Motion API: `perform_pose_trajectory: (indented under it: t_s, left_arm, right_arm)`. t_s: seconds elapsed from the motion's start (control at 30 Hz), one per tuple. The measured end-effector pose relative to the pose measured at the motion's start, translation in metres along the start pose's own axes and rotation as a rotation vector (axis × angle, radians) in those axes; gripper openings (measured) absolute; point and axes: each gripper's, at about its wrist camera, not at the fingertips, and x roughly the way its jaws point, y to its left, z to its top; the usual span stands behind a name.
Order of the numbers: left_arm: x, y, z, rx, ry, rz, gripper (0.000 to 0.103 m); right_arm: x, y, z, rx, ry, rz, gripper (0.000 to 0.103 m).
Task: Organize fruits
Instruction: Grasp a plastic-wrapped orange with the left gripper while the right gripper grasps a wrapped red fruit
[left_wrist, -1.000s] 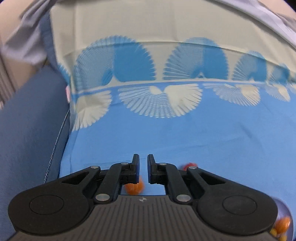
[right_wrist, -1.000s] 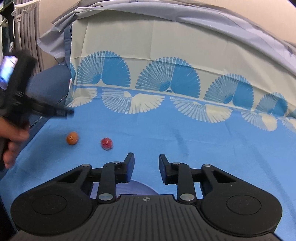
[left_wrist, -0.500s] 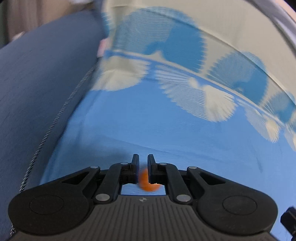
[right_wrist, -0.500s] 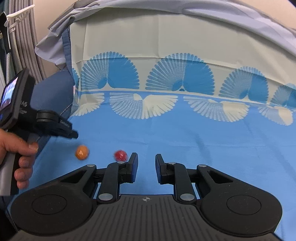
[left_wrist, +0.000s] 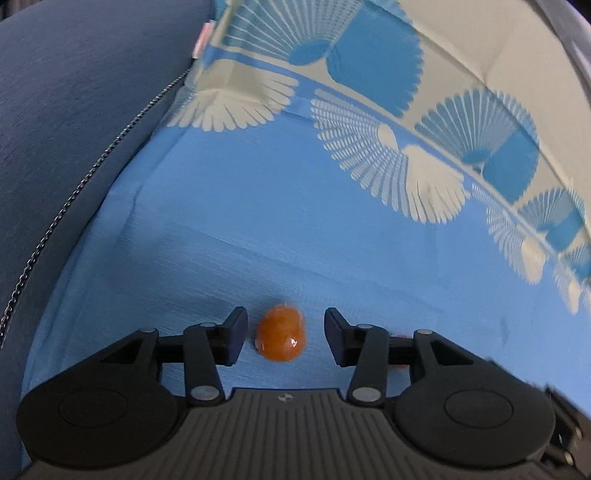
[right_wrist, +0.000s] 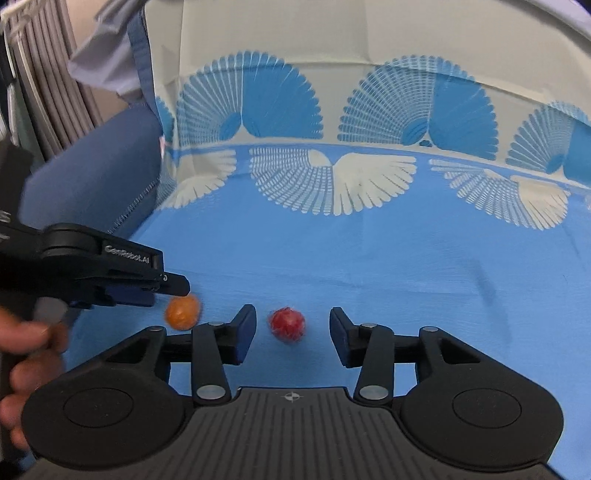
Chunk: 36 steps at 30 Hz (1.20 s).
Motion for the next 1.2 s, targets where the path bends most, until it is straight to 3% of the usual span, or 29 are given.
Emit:
perform_pose_trajectory:
  t_s: [0.13,0.4,0.47,0.53,0.6,0.67,1.03,1.2]
  left_arm:
    - [0.008,-0.004,-0.003,0.033,0.015,0.036,0.051]
    - [0.018,-0.009,-0.006,0.067,0.040,0.054,0.051]
    - [0.020,-0.009,-0.007,0.075,0.046,0.055,0.050]
    - [0.021,-0.010,-0.008,0.086,0.047,0.060,0.050]
    - [0.022,-0.012,-0.010,0.102,0.045,0.063,0.047]
    - [0.024,-0.014,-0.010,0.114,0.048,0.068,0.036]
    - [-0.015,-0.020,-0.035,0.203,-0.065,0.062,0.035]
    - [-0.045,-0.039,-0.057,0.365,-0.163,0.068,0.035]
  right_arm:
    - [0.030,0.009,-0.001,-0.058,0.040,-0.013,0.058]
    - [0.076,0.016,0.000,-0.110,0.114,-0.019,0.058]
    - [0.083,0.016,0.000,-0.118,0.122,-0.023,0.053]
    - [0.087,0.015,0.000,-0.121,0.130,-0.021,0.036]
    - [0.088,0.015,0.000,-0.124,0.126,-0.018,0.035]
    - [0.086,0.016,0.000,-0.129,0.124,-0.020,0.033]
    - [0.017,0.000,0.018,-0.075,0.040,-0.024,0.033]
    - [-0.051,-0.009,0.013,-0.053,-0.028,-0.013,0.033]
